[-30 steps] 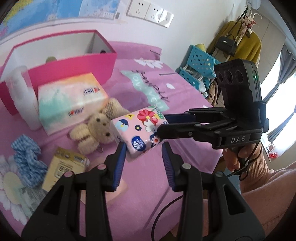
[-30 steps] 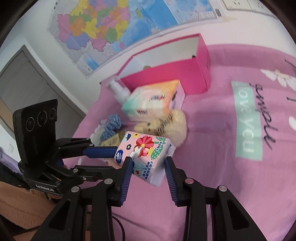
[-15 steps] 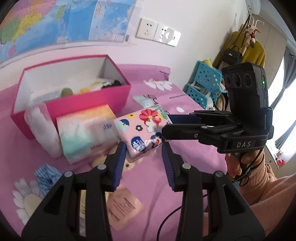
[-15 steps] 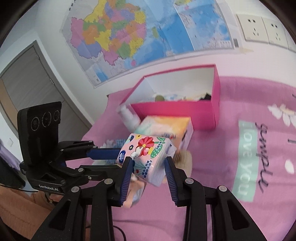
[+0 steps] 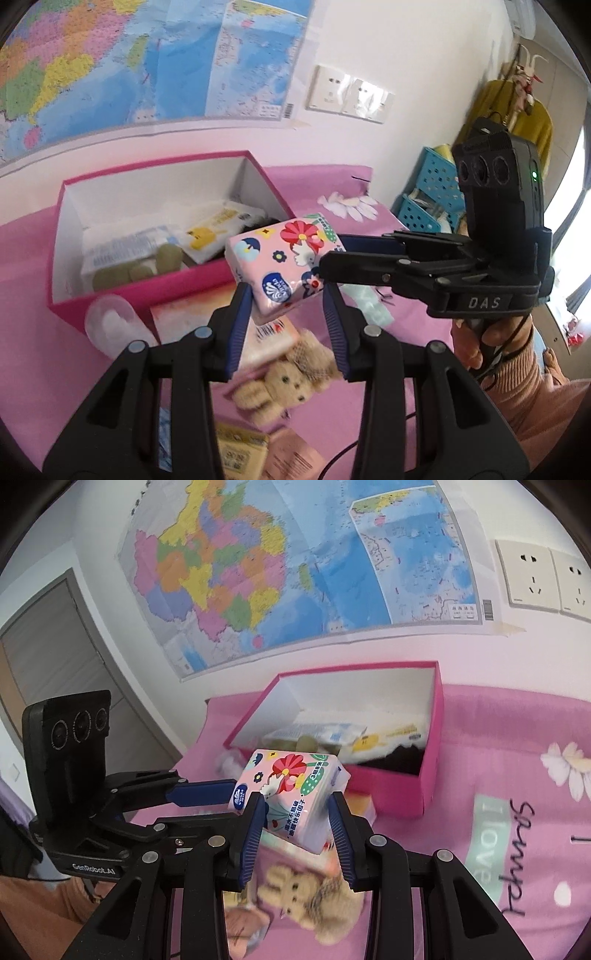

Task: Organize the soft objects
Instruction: 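Carry the floral tissue pack into the shoebox and open the right gripper, then move the right gripper to the beige teddy bear and grasp it, then lift the teddy bear, carry it into the shoebox and release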

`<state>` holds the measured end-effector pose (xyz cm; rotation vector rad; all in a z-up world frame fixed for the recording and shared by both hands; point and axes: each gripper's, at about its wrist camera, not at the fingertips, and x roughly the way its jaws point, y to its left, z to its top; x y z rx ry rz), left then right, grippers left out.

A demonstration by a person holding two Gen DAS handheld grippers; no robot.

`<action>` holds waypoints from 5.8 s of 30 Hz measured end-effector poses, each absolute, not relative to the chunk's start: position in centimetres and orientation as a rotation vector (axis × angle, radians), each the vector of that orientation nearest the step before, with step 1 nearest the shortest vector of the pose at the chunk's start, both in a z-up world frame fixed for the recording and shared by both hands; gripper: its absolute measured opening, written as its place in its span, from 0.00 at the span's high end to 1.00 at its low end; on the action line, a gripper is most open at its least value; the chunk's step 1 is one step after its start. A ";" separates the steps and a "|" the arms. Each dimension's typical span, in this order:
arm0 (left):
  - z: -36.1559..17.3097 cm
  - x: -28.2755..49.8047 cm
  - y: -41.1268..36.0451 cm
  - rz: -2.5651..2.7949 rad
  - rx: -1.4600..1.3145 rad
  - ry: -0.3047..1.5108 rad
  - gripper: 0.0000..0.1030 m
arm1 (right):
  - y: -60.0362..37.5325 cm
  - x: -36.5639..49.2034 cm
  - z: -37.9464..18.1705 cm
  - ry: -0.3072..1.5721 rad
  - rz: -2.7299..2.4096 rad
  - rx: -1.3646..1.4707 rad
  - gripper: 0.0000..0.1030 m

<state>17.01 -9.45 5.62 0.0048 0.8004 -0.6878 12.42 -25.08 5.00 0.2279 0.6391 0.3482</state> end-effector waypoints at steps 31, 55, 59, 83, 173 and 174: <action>4.1 25.4 -10.5 -0.466 0.020 0.885 0.59 | -27.3 23.6 2.2 0.753 0.217 0.321 0.54; 3.5 13.5 -7.0 -0.624 0.024 0.784 0.46 | -26.6 12.0 2.6 0.685 0.323 0.269 0.42; 1.6 12.5 -6.6 -0.620 0.028 0.830 0.46 | -26.3 10.9 0.0 0.747 0.313 0.272 0.42; -4.8 11.9 -8.7 -0.619 0.011 1.031 0.46 | -26.4 11.1 -6.3 0.871 0.302 0.384 0.42; 3.5 28.4 -10.3 -0.432 0.030 0.920 0.52 | -30.3 23.8 3.6 0.620 0.100 0.368 0.54; 3.8 27.9 -9.9 -0.434 0.034 0.903 0.52 | -30.2 23.6 3.5 0.623 0.107 0.362 0.54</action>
